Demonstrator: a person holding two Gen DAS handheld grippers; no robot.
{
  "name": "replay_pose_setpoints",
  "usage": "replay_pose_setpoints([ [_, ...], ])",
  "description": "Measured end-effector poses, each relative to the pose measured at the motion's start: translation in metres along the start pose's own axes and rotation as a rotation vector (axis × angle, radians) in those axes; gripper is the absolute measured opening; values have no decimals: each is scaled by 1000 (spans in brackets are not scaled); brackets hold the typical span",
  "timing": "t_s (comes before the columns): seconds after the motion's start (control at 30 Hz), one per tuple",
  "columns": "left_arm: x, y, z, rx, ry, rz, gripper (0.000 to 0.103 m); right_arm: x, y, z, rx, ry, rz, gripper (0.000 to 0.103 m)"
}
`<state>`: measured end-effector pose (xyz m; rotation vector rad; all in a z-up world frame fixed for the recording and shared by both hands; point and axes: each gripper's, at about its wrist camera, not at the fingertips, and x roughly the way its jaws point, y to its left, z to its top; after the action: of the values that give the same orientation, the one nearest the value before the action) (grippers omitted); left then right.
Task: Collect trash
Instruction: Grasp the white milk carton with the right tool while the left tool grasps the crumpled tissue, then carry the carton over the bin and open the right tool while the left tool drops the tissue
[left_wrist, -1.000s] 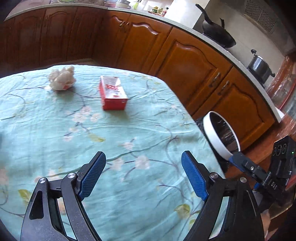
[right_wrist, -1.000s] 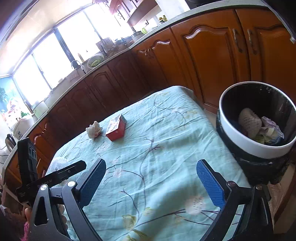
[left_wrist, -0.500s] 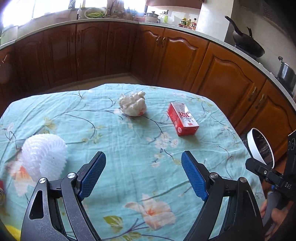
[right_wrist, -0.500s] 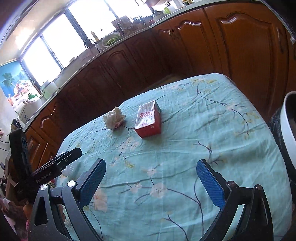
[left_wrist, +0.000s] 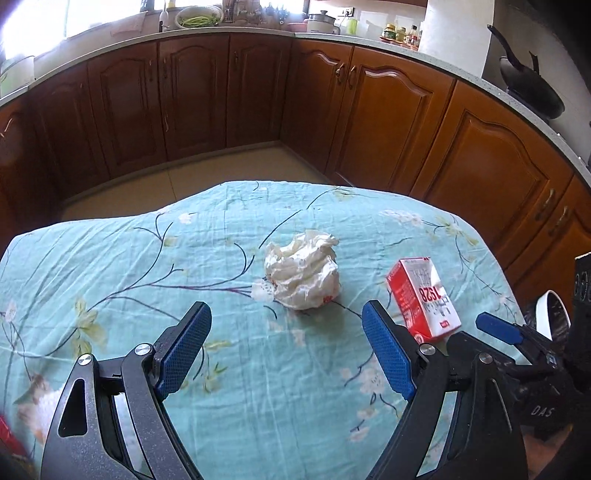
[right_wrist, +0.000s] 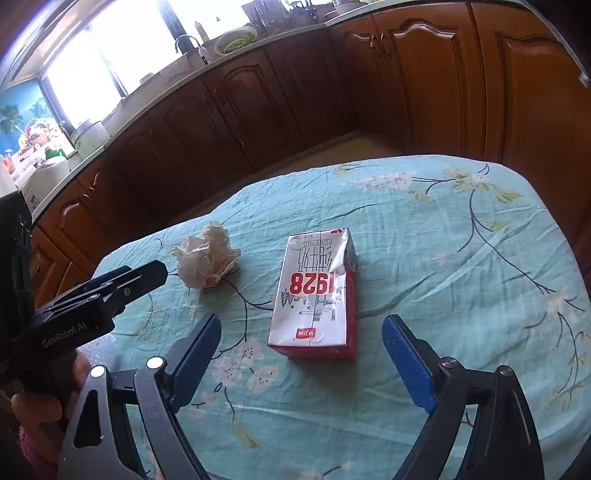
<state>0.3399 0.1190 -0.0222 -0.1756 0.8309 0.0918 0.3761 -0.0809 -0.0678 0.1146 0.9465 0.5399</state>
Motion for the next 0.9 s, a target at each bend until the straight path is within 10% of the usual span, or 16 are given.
replay_pose_setpoints([
  [0.23,45,-3,22,11,55,12,86,21,-11,5,4,25,-25,56],
  [0.57,50,-20,13,63,74,-31,43,-26,-32,-23,47,-23,18,56],
  [0.9,-18,-68,-40,129,41,-192,39,-115,-57,-75,109,-120,28,56],
])
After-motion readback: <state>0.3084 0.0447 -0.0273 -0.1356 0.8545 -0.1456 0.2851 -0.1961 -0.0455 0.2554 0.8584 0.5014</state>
